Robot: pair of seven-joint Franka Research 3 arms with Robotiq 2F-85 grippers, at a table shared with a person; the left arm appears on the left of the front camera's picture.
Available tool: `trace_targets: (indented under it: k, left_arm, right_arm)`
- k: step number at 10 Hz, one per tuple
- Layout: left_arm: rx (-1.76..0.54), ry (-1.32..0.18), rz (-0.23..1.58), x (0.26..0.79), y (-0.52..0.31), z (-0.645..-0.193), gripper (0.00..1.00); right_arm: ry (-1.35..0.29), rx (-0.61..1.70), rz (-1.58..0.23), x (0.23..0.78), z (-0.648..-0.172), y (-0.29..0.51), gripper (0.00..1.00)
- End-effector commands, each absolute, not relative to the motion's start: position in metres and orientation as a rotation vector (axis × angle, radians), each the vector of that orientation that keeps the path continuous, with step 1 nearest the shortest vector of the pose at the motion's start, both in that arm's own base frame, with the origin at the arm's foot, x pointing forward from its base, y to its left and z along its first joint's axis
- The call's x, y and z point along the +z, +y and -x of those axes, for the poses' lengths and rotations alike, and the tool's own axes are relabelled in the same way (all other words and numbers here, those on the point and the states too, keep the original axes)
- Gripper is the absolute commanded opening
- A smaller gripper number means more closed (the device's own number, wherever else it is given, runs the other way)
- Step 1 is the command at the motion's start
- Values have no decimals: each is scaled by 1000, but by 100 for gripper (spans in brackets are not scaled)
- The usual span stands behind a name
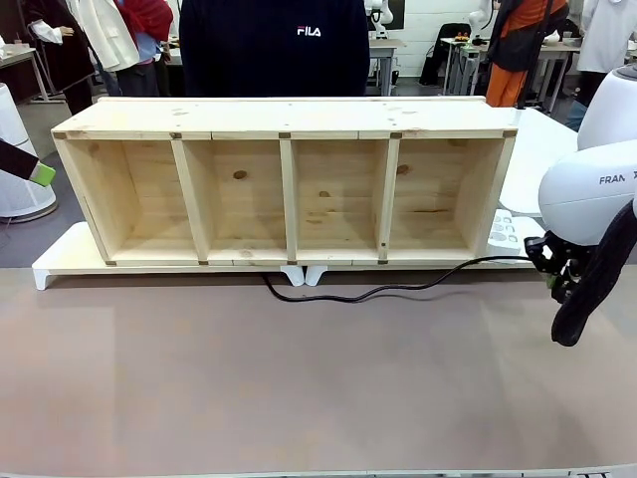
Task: Perform cable management.
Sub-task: Pull the grasped Power Cable to the location of the Power Strip.
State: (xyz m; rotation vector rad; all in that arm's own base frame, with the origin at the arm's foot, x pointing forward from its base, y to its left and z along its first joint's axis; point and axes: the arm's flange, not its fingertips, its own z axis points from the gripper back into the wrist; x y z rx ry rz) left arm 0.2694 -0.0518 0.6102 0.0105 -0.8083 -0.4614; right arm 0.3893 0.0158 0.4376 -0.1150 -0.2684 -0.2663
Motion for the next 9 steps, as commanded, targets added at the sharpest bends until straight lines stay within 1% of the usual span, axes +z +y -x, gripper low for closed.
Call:
trace_targets:
  k: [1, 5, 9]
  left_arm:
    - [-459, -814, -11, 610, -52, -271, 100]
    - [-459, -814, -11, 610, -52, -271, 100]
    - [-459, -814, -11, 610, -52, -271, 100]
  right_arm:
    - [-315, -312, 87, 446, -405, 17, 16]
    - [-366, -420, 31, 478, -435, 5, 16]
    - [-374, -393, 45, 491, -467, -10, 16]
